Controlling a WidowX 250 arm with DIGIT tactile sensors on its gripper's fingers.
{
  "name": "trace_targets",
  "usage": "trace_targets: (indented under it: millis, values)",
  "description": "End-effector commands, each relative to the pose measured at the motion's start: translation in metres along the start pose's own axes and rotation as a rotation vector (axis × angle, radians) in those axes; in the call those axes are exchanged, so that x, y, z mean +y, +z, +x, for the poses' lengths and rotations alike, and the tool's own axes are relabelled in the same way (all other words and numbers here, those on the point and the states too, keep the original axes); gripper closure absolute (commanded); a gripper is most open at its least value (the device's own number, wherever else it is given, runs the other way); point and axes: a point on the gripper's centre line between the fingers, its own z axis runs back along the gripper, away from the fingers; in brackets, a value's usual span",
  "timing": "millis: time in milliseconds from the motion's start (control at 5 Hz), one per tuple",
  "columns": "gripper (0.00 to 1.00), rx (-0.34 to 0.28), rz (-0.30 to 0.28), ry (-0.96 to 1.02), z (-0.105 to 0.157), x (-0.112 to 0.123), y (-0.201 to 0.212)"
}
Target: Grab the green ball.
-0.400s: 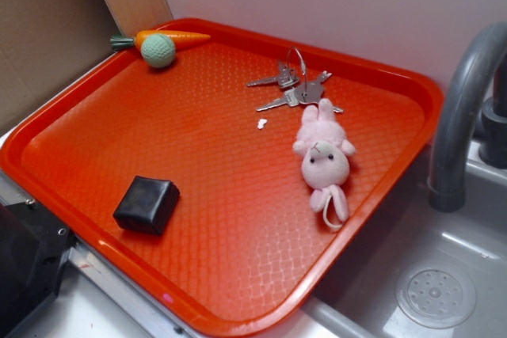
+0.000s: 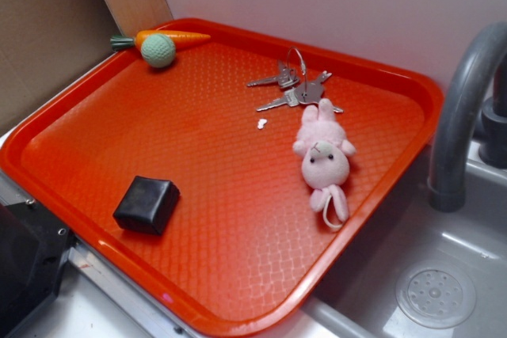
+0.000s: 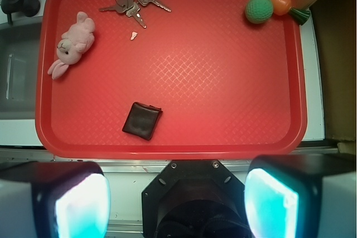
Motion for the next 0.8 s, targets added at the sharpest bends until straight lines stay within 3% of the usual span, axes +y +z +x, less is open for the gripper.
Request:
trace_targets:
  millis: [0,200,400,600]
  values:
    - [0.0,-0.217,0.028,0.489,0.094,0.049,-0.086]
    - [0.0,-0.265,0.084,0.643,0.136,0.092,-0.132]
    - [0.0,-0.228,0.132,0.569,0.181,0.119,-0.169]
    - [0.0,-0.189,0.19,0.588,0.184,0.144,-0.196]
